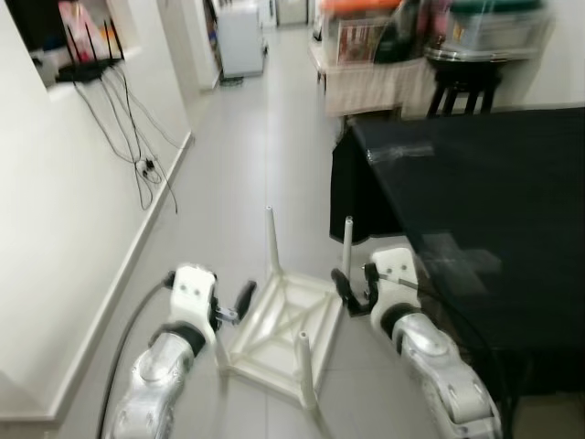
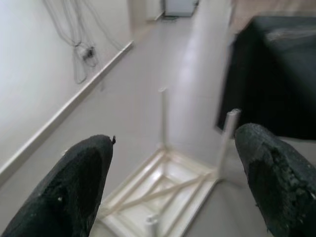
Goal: Building children table
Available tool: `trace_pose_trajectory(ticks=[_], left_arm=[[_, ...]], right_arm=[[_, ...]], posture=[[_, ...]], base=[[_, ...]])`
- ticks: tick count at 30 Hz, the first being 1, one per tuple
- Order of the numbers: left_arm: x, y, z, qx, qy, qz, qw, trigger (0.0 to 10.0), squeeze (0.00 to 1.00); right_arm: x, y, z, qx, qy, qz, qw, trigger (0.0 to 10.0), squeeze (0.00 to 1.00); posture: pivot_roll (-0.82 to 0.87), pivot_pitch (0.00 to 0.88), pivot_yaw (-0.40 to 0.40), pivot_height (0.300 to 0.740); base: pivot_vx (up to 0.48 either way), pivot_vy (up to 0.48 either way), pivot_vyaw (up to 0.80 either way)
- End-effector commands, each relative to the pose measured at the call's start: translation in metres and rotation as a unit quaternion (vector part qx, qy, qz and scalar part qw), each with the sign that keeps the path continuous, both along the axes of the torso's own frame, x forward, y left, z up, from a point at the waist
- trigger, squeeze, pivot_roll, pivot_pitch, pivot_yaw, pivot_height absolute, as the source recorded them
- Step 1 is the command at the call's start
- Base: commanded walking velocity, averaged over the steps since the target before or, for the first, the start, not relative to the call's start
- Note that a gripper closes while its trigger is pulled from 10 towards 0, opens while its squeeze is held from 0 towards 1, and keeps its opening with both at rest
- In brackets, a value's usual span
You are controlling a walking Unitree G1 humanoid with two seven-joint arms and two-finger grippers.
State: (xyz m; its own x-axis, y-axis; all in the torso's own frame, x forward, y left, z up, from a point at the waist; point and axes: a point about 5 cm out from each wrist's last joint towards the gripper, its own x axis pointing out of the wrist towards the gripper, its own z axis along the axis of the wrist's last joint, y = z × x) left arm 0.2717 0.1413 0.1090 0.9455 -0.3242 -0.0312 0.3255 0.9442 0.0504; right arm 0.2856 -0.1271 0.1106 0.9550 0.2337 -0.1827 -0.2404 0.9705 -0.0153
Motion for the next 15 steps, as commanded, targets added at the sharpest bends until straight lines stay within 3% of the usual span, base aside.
trace_pose_trajectory(ticks=[1,15], left_arm=[[-0.0002,0.0047,-0.0052,0.006,0.017,0.003,1.000,10.0,0.00],[0.0046,0.0035,-0.0080,0.007,0.024,0.004,1.000,10.0,0.00]], right_arm=[[-0.0008,0.0086,-0.0009,0.018,0.003,0.022,1.000,10.0,0.00],[0.0002,0.0128,0.0000,0.032,-0.003,0.041,0.999,10.0,0.00]], posture=[[0.02,0.000,0.023,0.740],[0.02,0.000,0.018,0.740]], base=[[0.000,0.000,0.00],[0.000,0.000,0.00]])
